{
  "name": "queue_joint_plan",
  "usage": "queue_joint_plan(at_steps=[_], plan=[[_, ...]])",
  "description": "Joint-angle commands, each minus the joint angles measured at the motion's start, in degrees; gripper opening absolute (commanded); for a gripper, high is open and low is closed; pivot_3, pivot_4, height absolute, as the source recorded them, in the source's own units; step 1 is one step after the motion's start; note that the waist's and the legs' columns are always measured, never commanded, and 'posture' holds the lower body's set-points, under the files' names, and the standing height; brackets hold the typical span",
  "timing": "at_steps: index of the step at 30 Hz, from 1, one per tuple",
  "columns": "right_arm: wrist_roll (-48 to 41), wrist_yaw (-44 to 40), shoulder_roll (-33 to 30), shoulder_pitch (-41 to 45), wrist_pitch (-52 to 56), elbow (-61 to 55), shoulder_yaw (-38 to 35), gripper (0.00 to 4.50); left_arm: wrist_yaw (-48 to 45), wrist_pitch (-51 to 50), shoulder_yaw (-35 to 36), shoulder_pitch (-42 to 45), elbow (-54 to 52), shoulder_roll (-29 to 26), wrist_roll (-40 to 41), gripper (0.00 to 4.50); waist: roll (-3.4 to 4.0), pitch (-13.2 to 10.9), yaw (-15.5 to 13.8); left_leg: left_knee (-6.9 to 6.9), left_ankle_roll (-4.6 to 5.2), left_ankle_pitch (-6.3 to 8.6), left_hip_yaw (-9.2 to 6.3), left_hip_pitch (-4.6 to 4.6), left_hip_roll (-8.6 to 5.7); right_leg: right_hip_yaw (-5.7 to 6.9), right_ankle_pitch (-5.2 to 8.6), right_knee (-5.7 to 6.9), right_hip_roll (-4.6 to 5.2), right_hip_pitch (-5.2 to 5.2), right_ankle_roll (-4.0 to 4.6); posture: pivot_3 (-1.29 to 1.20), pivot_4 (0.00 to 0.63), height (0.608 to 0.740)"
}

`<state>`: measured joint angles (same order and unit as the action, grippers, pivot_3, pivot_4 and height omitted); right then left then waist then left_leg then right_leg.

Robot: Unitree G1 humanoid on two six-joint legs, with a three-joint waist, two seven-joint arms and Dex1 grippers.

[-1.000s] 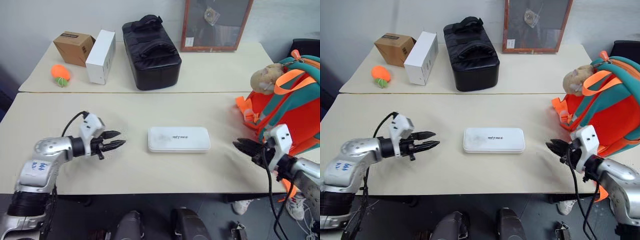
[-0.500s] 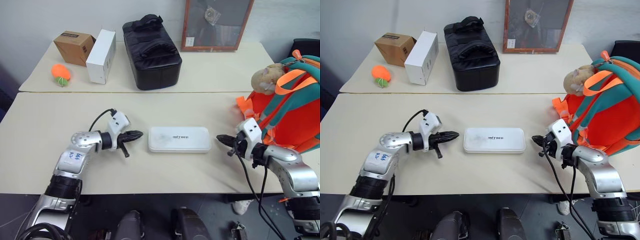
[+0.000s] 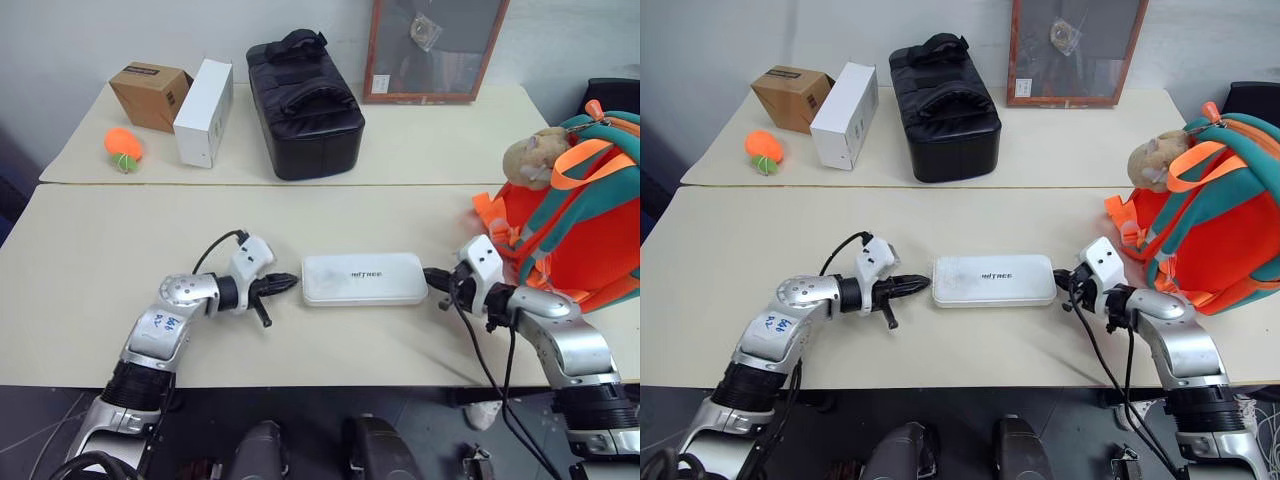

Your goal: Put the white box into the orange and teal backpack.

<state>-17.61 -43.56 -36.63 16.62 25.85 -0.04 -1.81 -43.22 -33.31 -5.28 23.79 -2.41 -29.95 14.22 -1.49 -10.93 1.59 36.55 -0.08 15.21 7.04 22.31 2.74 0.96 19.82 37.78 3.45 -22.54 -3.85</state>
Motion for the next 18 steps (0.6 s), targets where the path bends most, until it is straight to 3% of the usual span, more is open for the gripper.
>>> queue_joint_plan(at_steps=[1,7,12,18], plan=[[1.5,-2.2,-2.3,-0.7,-2.8,-1.0,-0.2,0.0,-1.7,-14.4,7.8,2.0,0.3,-0.4,10.3,0.91,0.0,0.0,0.1,0.0,0.0,0.0,-0.01,0.0,0.01,0.01,0.0,0.01,0.0,0.0,0.0,0.0,0.15,0.74],[4.3,-4.6,-3.8,0.4,-6.2,1.3,1.1,0.0,-0.1,-42.6,18.4,8.9,6.5,2.9,25.3,2.77,0.0,0.0,0.1,0.22,-0.01,0.0,-0.1,0.04,0.01,0.1,0.0,0.07,-0.01,0.04,-0.01,0.0,0.15,0.74],[6.2,-5.9,-3.8,1.5,-8.3,2.9,2.1,0.0,0.5,-48.7,17.4,13.0,11.9,2.9,26.3,4.37,0.0,0.0,0.1,0.41,-0.06,0.04,-0.12,0.05,0.02,0.11,0.01,0.14,-0.02,0.06,-0.01,0.0,0.15,0.74],[8.3,-6.0,-2.8,0.9,-10.7,3.4,3.5,0.0,-2.5,-47.7,10.0,16.0,18.3,6.2,24.7,4.47,0.0,0.0,0.0,0.46,-0.09,0.06,-0.11,0.04,0.01,0.1,0.01,0.15,-0.03,0.09,-0.01,0.0,0.15,0.74]])
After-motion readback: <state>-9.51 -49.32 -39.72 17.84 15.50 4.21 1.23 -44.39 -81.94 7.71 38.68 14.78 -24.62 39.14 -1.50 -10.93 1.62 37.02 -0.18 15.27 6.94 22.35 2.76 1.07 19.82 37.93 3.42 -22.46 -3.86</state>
